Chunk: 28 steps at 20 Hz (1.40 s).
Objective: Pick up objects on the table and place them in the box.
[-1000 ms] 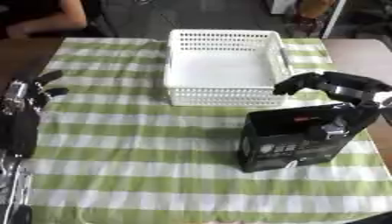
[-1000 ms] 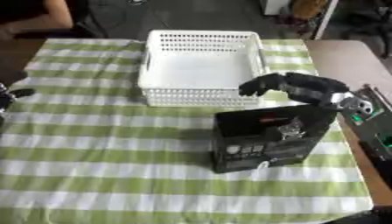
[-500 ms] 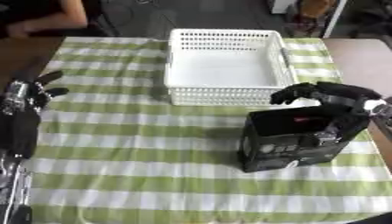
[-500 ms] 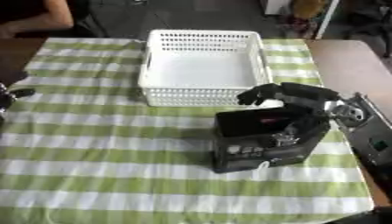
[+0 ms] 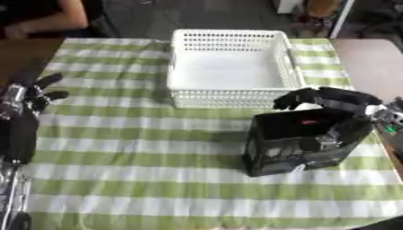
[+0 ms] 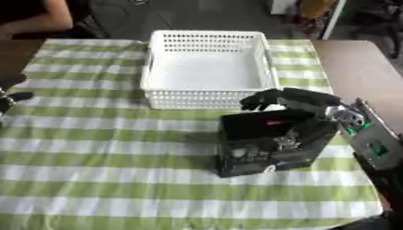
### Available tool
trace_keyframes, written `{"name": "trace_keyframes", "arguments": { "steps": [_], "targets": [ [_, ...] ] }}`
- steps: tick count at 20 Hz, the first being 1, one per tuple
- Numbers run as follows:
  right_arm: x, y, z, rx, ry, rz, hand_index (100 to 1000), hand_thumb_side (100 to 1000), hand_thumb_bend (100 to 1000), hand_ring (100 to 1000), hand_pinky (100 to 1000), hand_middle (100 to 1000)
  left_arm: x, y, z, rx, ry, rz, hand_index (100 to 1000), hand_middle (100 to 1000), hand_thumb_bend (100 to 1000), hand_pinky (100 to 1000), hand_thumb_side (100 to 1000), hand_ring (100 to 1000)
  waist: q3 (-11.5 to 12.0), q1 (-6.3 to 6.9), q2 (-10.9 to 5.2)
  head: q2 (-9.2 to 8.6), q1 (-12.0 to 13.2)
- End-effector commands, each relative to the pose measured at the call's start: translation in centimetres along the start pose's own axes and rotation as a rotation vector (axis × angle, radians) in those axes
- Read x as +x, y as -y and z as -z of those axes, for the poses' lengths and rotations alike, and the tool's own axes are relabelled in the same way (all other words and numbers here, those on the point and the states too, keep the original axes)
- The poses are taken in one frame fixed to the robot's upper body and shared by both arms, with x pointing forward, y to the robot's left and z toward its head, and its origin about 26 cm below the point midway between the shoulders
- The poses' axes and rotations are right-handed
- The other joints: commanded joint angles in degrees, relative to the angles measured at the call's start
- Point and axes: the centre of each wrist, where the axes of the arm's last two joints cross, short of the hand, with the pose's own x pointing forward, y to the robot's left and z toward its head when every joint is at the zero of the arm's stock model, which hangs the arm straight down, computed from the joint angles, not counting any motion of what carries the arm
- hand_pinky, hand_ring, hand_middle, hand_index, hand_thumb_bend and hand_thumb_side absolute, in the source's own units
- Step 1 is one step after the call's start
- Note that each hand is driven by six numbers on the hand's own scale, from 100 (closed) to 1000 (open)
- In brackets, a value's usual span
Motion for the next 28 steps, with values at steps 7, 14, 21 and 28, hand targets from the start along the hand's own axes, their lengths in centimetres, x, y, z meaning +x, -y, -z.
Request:
{"name": "trace_keyframes", "arguments": {
  "steps": [7, 14, 21, 28],
  "targets": [
    [-0.5, 0.7, 0.5, 0.294, 0.086, -0.241, 960, 753, 634, 851, 810, 851, 0.5, -0.1, 0.3, -0.014, 0.023, 0.009, 915, 966, 100, 732, 1000, 858, 0.17, -0.19, -0.54, 0.04, -0.35],
    [-1.0, 1.5, 2.1, 0.492, 0.093, -0.412, 921, 702, 625, 801, 732, 813, 0.5, -0.3, 0.2, -0.021, 0.017, 0.021, 914, 967, 100, 733, 1000, 859, -0.14, -0.94, -0.89, 0.04, 0.1],
    [-1.0, 2.3, 2.0, 0.511, 0.099, -0.463, 739, 532, 370, 508, 312, 570, 0.5, -0.4, 0.2, -0.02, 0.016, 0.025, 913, 968, 100, 733, 1000, 860, -0.23, -1.17, -0.86, 0.04, 0.54],
    [-0.4, 2.9, 1.4, 0.47, 0.089, -0.441, 471, 363, 100, 285, 100, 339, 0.5, -0.4, 0.2, -0.02, 0.015, 0.025, 912, 968, 100, 733, 1000, 861, -0.24, -1.17, -0.9, 0.04, 0.64]
  ]
}}
